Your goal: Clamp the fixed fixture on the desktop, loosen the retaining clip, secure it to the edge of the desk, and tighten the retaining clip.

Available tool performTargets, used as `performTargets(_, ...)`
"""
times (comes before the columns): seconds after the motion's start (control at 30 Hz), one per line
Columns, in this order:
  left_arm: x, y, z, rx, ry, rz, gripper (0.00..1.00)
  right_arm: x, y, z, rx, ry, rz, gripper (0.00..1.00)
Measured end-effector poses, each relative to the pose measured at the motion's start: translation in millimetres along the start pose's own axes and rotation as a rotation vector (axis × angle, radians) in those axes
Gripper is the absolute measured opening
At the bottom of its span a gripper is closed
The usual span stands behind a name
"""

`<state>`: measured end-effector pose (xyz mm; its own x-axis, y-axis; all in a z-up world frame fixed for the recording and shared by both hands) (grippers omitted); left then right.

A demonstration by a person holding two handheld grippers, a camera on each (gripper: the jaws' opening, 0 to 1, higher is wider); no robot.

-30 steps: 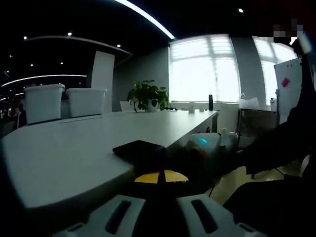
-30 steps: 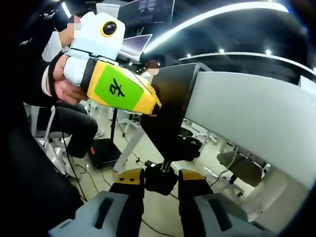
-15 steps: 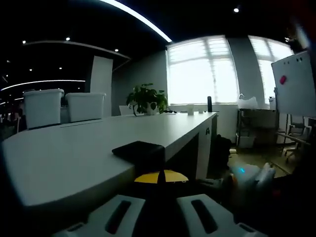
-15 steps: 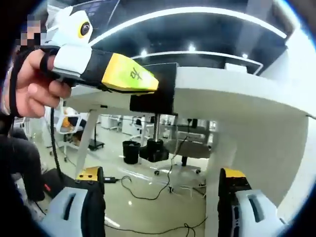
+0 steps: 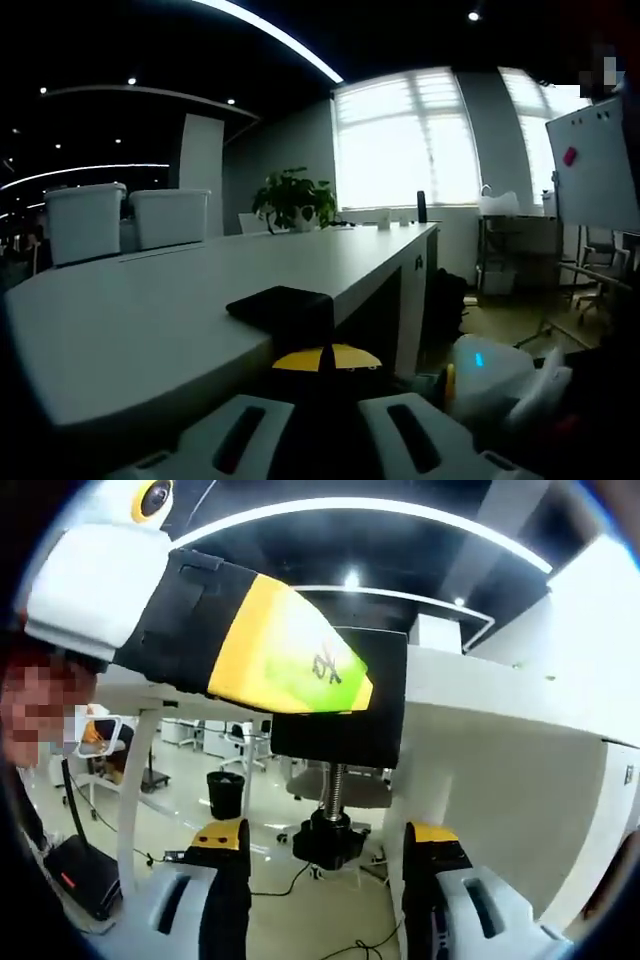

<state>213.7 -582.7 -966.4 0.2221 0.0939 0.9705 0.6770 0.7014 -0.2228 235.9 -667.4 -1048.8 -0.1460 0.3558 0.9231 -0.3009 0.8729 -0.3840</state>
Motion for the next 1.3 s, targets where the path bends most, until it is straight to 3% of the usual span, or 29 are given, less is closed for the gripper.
performTargets(0.13,-1.3,0.2,0,-0.008,-0.010,0.007,0.01,-5.3,1,-2,0.000,0.029,-0.014,0.50)
performTargets(0.17,-1.4,0.5,0,-0.010,-0.012,0.009,0.01,-9.2,0,-10,0.000,0.032,-0.014,0.46)
performTargets(0.23,-1.8,1.2,0,-0.015,-0.016,0.015,0.01,-8.5,-2,-14,-0.006,0.008,0.013,0.26)
performTargets(0.43,-2.2,-0.4,0,-0.012,-0.020,0.003,0.01,-9.4,-1,-19,0.010,0.009,0.012,0.26)
performTargets(0.83,-1.1,-3.6,-1,0.016,-0.011,-0.016,0.01,-13.3,-29,-21,0.522,-0.158,0.036,0.25)
performTargets(0.9,-0.6,-4.0,-1,0.022,-0.005,-0.019,0.01,-13.4,-33,-27,0.547,-0.221,0.126,0.25)
performTargets(1.03,1.7,-4.3,-1,0.028,0.016,-0.033,0.01,-13.5,-34,-30,0.660,-0.244,0.036,0.25)
performTargets(1.13,2.8,-4.0,0,0.028,0.028,-0.032,0.01,-13.1,-37,-34,0.663,-0.278,0.101,0.26)
performTargets(1.23,2.5,-3.8,0,0.029,0.029,-0.016,0.01,-10.8,-36,-34,0.653,-0.266,0.110,0.26)
performTargets(1.3,2.3,-4.5,0,0.031,0.030,-0.019,0.01,-11.2,-37,-30,0.591,-0.236,0.152,0.28)
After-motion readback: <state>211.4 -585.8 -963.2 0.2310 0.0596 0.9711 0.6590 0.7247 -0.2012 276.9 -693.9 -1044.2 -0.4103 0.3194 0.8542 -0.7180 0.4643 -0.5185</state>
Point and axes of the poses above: the point that each gripper's makers call its tool centre point, and the gripper's own axes: z roughly backward along the fingers, y roughly to its left, x roughly out of its top, the point moved 10 cm from there along z, roughly backward along the fingers, and after that the axes turned 15 degrees about z, right-handed, at the moved point
